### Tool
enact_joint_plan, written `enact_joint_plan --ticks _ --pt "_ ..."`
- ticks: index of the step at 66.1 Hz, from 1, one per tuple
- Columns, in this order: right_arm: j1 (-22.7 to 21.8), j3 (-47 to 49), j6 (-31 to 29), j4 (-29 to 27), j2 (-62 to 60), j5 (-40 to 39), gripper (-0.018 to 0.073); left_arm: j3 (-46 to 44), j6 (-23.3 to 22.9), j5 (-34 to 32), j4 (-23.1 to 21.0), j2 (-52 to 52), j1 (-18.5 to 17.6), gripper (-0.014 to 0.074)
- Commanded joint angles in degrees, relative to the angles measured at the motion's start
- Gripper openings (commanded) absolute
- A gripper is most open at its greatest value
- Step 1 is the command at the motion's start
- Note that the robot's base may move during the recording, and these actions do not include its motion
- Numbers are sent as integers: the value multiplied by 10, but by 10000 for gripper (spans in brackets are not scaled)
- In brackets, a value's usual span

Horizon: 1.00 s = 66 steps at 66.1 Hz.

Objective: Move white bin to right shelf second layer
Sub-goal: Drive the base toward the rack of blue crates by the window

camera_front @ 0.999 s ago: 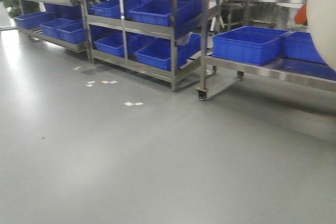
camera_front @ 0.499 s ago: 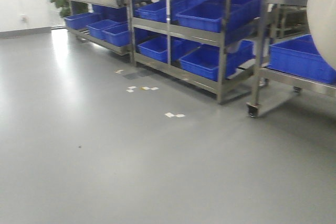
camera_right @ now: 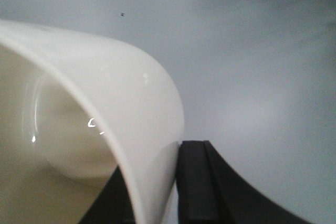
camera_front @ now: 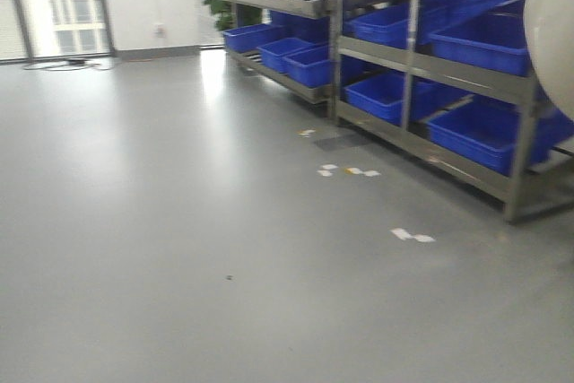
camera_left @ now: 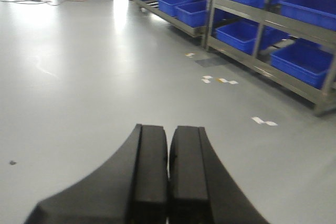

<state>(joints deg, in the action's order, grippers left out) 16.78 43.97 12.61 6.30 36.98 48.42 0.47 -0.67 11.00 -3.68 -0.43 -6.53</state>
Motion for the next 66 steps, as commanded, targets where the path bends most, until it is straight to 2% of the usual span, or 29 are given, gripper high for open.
enact_joint_plan --ticks 1,66 --pt "-4 17 1 6 0 -48 53 16 -6 -51 -3 -10 -4 85" --pt "-4 17 1 6 0 -48 53 16 -6 -51 -3 -10 -4 85"
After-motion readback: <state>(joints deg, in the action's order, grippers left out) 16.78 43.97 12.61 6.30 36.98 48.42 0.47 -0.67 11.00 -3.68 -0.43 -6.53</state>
